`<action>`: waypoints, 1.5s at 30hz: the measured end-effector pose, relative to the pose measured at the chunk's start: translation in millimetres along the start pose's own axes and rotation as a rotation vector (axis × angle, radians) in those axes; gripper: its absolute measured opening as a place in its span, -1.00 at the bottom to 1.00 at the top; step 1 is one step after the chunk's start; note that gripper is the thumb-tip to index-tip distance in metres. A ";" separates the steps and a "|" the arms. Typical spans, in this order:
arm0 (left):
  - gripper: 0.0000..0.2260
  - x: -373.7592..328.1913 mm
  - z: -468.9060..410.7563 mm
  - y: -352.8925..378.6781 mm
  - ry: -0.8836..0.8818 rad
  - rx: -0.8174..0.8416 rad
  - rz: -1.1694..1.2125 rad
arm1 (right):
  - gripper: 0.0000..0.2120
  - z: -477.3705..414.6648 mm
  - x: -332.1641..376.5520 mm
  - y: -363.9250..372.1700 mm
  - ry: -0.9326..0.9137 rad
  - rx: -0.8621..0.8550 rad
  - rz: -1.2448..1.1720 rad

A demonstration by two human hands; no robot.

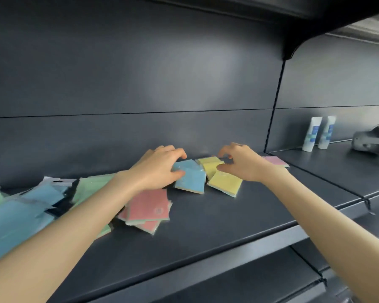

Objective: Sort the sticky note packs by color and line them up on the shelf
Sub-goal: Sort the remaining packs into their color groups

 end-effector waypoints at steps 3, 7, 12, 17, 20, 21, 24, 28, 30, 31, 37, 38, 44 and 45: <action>-0.67 -41.4 -32.5 12.8 0.027 0.002 0.013 | -0.65 15.8 -54.4 -8.6 0.043 0.008 -0.002; -0.68 -97.7 -77.7 39.5 0.011 0.028 0.064 | -0.64 26.6 -131.8 -17.4 0.081 0.045 0.029; -0.66 -155.3 -126.1 75.5 -0.018 0.072 0.111 | -0.65 27.9 -209.5 -21.9 0.090 0.111 -0.036; -0.65 -182.7 -169.8 100.6 -0.068 0.146 0.160 | -0.65 14.5 -262.8 -22.6 0.081 0.139 -0.069; -0.65 -186.0 -194.5 112.3 -0.112 0.170 0.193 | -0.66 0.7 -282.2 -21.0 0.082 0.122 -0.095; -0.64 -185.6 -202.3 116.8 -0.125 0.178 0.208 | -0.66 -4.2 -287.0 -19.3 0.082 0.119 -0.102; -0.62 -181.9 -227.3 131.2 -0.148 0.188 0.268 | -0.65 -19.6 -299.7 -12.1 0.073 0.120 -0.106; -0.56 -177.2 -258.3 143.6 -0.194 0.174 0.365 | -0.63 -38.0 -312.2 -8.3 0.090 0.127 -0.126; -0.52 -175.2 -275.9 148.1 -0.230 0.183 0.386 | -0.63 -51.7 -321.2 -7.6 0.107 0.135 -0.130; -0.52 -174.7 -284.5 151.3 -0.251 0.196 0.375 | -0.62 -58.5 -325.9 -6.3 0.118 0.150 -0.134; -0.68 -179.9 -309.2 167.2 -0.300 0.256 0.300 | -0.56 -77.7 -341.9 3.9 0.156 0.224 -0.256; -0.70 -179.2 -309.4 167.7 -0.312 0.232 0.327 | -0.55 -79.5 -343.2 5.2 0.148 0.215 -0.296; -0.95 -183.8 -291.4 159.4 -0.366 0.016 0.647 | -0.47 -78.1 -326.9 3.7 0.058 0.124 -0.576; -0.92 -185.3 -286.1 154.7 -0.376 -0.035 0.699 | -0.47 -76.2 -321.2 0.7 0.038 0.108 -0.610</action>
Point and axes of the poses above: each hand's wrist, its own z-axis away from the middle knuckle, its own y-axis out of the palm, x = y × z, the point moved 3 cm from there along -z, towards the middle knuckle, and after that the axes turned 8 degrees about x, right-handed, at the moved point
